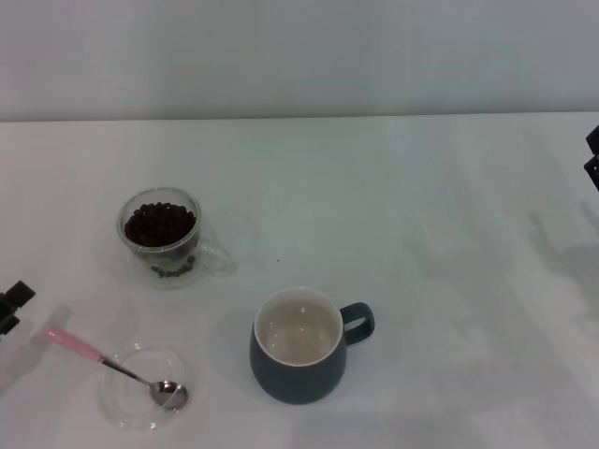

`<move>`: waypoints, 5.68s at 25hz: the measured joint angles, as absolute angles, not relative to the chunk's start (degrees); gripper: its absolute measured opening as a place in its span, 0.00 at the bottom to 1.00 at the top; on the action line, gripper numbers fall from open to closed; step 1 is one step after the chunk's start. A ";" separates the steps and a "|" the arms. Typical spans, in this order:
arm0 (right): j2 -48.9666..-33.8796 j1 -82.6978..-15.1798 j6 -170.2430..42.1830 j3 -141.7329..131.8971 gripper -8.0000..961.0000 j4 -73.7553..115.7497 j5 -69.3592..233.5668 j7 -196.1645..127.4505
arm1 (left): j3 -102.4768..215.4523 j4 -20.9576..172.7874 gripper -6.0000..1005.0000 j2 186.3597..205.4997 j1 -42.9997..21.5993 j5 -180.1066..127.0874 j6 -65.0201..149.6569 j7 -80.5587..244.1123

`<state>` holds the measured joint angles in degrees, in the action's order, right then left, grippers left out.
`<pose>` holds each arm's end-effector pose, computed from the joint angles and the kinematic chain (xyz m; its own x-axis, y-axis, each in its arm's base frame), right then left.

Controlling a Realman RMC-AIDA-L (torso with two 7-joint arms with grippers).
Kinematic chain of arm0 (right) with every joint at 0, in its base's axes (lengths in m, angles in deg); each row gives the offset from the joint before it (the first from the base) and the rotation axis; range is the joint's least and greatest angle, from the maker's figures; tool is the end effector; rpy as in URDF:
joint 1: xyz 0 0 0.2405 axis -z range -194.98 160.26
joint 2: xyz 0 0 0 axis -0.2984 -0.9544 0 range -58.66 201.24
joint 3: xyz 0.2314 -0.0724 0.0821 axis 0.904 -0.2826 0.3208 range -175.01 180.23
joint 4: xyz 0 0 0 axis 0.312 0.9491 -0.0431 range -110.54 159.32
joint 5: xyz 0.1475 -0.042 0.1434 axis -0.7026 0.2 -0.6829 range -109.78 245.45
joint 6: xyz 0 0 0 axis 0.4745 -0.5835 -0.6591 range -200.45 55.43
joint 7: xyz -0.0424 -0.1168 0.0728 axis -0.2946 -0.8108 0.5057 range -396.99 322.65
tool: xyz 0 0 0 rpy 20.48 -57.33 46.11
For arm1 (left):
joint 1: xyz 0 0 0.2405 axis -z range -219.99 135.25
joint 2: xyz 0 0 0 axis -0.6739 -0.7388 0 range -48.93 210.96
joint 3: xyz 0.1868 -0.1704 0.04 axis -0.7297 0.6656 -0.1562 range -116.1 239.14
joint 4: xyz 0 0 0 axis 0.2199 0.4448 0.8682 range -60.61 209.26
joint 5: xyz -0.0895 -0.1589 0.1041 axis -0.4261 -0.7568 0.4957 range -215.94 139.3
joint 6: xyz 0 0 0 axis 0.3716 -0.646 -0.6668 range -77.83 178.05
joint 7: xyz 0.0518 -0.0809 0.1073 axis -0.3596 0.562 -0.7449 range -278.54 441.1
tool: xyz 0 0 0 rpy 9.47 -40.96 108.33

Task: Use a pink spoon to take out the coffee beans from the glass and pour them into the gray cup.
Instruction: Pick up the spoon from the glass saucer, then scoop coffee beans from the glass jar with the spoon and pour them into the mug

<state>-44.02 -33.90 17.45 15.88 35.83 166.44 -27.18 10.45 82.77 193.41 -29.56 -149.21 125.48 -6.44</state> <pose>0.3414 0.2609 0.0192 0.6432 0.2510 -0.7234 -0.7149 -0.1414 -0.6848 -0.3934 0.2414 0.0088 -0.1242 0.5310 0.8382 0.9749 -0.0919 0.2027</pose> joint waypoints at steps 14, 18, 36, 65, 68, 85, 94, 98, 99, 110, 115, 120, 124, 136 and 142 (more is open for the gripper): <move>-44.02 -35.80 17.31 15.88 0.83 36.00 166.45 -27.15 | 10.47 83.00 0.84 194.30 -27.41 -141.91 124.62 -6.73; -44.03 -36.21 17.26 15.88 0.83 35.83 166.45 -27.15 | 10.53 83.65 0.84 194.77 -27.66 -141.49 124.63 -7.24; -43.94 -38.85 16.96 16.69 0.83 35.29 166.45 -27.15 | 10.81 83.82 0.57 195.45 -29.06 -141.52 123.71 -8.48; -44.02 -38.78 14.92 16.76 0.83 35.29 165.64 -27.10 | 11.08 85.26 0.16 194.74 -29.74 -141.94 130.85 -12.50; -44.02 -38.60 14.92 16.76 0.83 35.29 165.64 -27.09 | 11.07 85.30 0.15 194.34 -29.71 -141.96 132.26 -13.31; -44.02 -38.24 14.35 16.76 0.83 35.52 165.66 -27.06 | 11.26 90.66 0.14 193.07 -29.86 -142.01 139.53 -14.08; -44.02 -38.19 14.32 16.70 0.83 35.85 165.66 -27.06 | 23.30 97.73 0.14 191.24 -29.98 -141.95 144.66 -19.94; -44.02 -38.18 14.35 16.59 0.83 35.91 165.66 -27.06 | 28.25 99.00 0.14 190.90 -27.75 -141.91 144.54 -24.27; -44.02 -38.19 14.36 16.59 0.83 35.95 165.66 -27.06 | 28.54 99.09 0.14 190.81 -26.95 -141.89 144.58 -24.88; -44.02 -37.83 16.05 16.51 0.83 36.15 165.95 -26.64 | 28.55 98.46 0.14 191.15 -16.98 -133.89 134.27 -22.45; -43.97 -37.52 16.49 16.75 0.83 35.60 165.14 -26.62 | 28.51 97.11 0.14 191.82 -15.03 -133.39 131.33 -22.15; -43.94 -37.78 16.45 16.80 0.83 34.36 163.67 -26.60 | 28.45 95.73 0.14 192.60 -13.26 -133.40 131.07 -20.95; -43.86 -38.12 15.53 18.15 0.83 33.55 163.63 -26.54 | 28.34 95.70 0.14 193.12 -12.38 -132.39 129.18 -19.31; -43.85 -38.49 15.16 18.96 0.83 32.86 163.63 -26.53 | 28.29 95.76 0.14 194.35 -10.87 -127.11 122.65 -22.68; -43.95 -38.48 15.51 18.96 0.83 33.15 163.64 -25.95 | 28.30 95.55 0.14 195.77 -10.31 -126.79 119.28 -22.90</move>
